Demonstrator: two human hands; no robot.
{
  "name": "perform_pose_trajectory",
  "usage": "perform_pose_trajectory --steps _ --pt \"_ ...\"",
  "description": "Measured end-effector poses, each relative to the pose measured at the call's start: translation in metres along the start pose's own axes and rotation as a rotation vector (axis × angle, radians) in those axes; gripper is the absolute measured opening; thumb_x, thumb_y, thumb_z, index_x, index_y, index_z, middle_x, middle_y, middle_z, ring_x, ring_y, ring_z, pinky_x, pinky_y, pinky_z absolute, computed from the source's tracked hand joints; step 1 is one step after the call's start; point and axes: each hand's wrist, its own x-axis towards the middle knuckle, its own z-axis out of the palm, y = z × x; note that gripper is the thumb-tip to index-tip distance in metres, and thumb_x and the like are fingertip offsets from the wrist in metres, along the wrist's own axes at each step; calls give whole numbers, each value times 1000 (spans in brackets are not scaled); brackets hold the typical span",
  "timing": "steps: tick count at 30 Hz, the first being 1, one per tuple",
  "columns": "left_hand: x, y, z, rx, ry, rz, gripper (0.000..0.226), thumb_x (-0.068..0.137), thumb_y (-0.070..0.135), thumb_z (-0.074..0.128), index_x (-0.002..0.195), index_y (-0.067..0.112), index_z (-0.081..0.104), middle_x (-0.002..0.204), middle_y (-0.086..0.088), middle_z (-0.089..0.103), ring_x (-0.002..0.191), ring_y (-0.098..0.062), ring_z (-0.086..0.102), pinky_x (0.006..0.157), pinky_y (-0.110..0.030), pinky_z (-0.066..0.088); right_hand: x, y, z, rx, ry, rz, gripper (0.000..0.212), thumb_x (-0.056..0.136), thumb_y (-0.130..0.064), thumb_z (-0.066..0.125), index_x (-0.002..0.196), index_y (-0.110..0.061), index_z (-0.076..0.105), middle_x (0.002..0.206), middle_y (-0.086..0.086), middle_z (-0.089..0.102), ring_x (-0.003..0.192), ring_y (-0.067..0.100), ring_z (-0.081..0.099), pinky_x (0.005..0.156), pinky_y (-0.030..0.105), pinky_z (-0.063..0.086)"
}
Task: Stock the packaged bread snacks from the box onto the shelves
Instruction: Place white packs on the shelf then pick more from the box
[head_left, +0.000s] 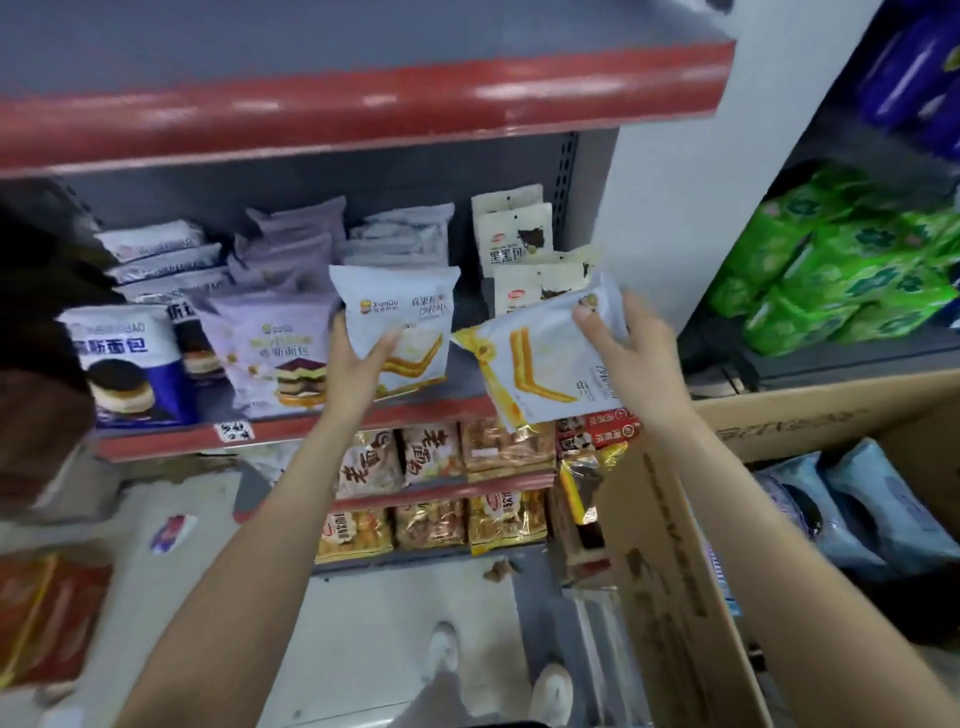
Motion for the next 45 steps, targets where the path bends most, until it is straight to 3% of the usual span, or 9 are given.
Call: perform_pose_trajectory --steps 3,7,11,18,21,24,30,38,45 --pt "32 -12 8 10 -123 -37 59 92 28 61 141 17 32 131 3 53 114 -19 55 92 -27 48 16 -6 32 -70 -38 -41 36 96 -36 50 120 -9 55 77 -13 52 71 0 49 59 6 35" --pt "53 -35 21 151 -263 -119 43 93 12 58 129 11 36 104 -7 59 60 -13 59 59 -43 48 36 -12 66 -130 -107 -128 33 97 -32 51 121 -10 55 88 -2 61 81 16 55 62 15 36" --pt "61 -52 19 547 -149 -36 48 79 -10 59 124 -3 45 123 -22 52 108 -35 55 83 -40 41 54 -11 98 -295 -202 -247 36 96 -31 52 125 -10 55 114 10 65 101 27 59 79 33 43" --pt "44 -69 -13 178 -277 -79 46 101 14 42 145 13 33 138 -4 50 128 -22 46 99 -23 38 88 -10 121 -503 -361 -360 35 98 -29 48 127 -10 54 116 10 63 102 30 59 83 40 46" --pt "29 -66 -20 22 -293 -91 51 98 30 48 146 22 32 136 9 46 124 -7 48 90 -7 38 93 -8 135 -596 -418 -421 36 98 -28 48 131 -14 52 127 7 61 114 27 56 94 39 42" --pt "18 -61 -13 181 -411 -56 84 81 45 68 149 26 22 144 4 38 121 -2 47 96 -24 45 103 -9 154 -742 -405 -480 38 100 -32 43 133 -15 51 127 7 60 117 27 53 98 37 37" --pt "23 -55 15 371 -210 -14 89 78 9 74 150 17 22 148 -9 32 133 -25 38 103 -31 34 123 -6 171 -770 -355 -543 38 100 -33 41 131 -14 52 127 6 60 120 25 52 101 32 30" --pt "35 -64 -1 310 -381 93 107 66 1 81 151 12 16 155 -2 7 132 4 13 110 -16 18 115 1 188 -792 -448 -590 34 100 -29 42 127 -12 56 121 8 63 114 29 57 101 34 33" --pt "35 -66 -11 315 -335 61 100 74 23 81 151 16 18 155 4 13 138 -3 16 107 -14 18 99 5 197 -795 -148 -549 41 89 -25 56 127 -9 58 121 11 63 117 30 55 105 44 36"
